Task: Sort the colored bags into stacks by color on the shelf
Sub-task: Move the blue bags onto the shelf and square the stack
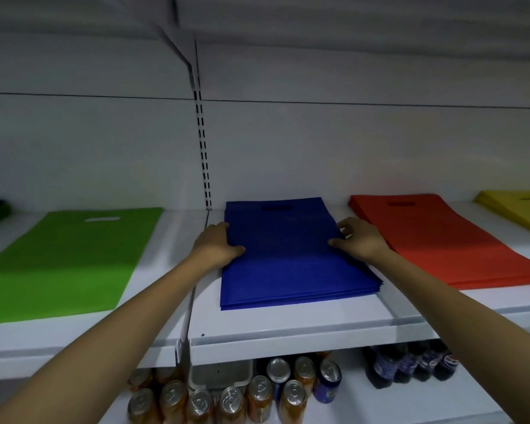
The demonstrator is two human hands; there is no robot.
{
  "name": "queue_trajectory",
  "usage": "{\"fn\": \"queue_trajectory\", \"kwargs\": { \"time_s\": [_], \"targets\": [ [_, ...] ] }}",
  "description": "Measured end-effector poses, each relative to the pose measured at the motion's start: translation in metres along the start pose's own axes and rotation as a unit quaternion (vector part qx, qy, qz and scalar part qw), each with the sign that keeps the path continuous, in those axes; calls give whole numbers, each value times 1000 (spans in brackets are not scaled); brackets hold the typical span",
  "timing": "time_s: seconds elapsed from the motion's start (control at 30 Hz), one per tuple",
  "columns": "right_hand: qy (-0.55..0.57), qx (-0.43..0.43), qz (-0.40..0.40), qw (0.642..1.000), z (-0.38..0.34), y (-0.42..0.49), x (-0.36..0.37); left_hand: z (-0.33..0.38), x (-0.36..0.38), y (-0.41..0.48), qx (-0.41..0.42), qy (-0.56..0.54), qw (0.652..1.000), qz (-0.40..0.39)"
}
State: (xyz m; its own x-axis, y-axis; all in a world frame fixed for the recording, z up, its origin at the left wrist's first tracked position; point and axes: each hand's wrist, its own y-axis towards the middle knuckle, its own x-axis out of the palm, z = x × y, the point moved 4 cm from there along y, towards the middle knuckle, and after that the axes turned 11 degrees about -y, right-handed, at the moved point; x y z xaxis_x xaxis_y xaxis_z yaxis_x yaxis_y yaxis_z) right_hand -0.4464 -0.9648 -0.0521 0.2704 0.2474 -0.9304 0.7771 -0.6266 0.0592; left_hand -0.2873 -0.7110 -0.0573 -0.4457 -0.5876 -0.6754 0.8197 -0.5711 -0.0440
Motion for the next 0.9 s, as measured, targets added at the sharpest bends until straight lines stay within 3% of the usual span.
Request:
{"fn": "queue_trajectory", "kwargs": {
  "time_s": [0.1,0.2,0.3,0.47,0.7,0.9],
  "targets": [
    [38,-9,3,999,4,0,4,-3,-1,-6,-28,-120,992,36],
    [210,36,30,977,5,-4,7,-10,4,-7,-74,-292,950,80],
    [329,70,28,941,-3,-9,13,-8,11,-5,-98,-393,912,62],
    [346,67,21,936,-6,-11,17,-39,21,20,-107,-453,883,60],
    [511,104,-51,852,5,-20,9,21,18,-35,-74,-435,893,92],
    [552,110,-78,823,3,-29,11,18,19,-36,-73,-452,881,116]
  ]
}}
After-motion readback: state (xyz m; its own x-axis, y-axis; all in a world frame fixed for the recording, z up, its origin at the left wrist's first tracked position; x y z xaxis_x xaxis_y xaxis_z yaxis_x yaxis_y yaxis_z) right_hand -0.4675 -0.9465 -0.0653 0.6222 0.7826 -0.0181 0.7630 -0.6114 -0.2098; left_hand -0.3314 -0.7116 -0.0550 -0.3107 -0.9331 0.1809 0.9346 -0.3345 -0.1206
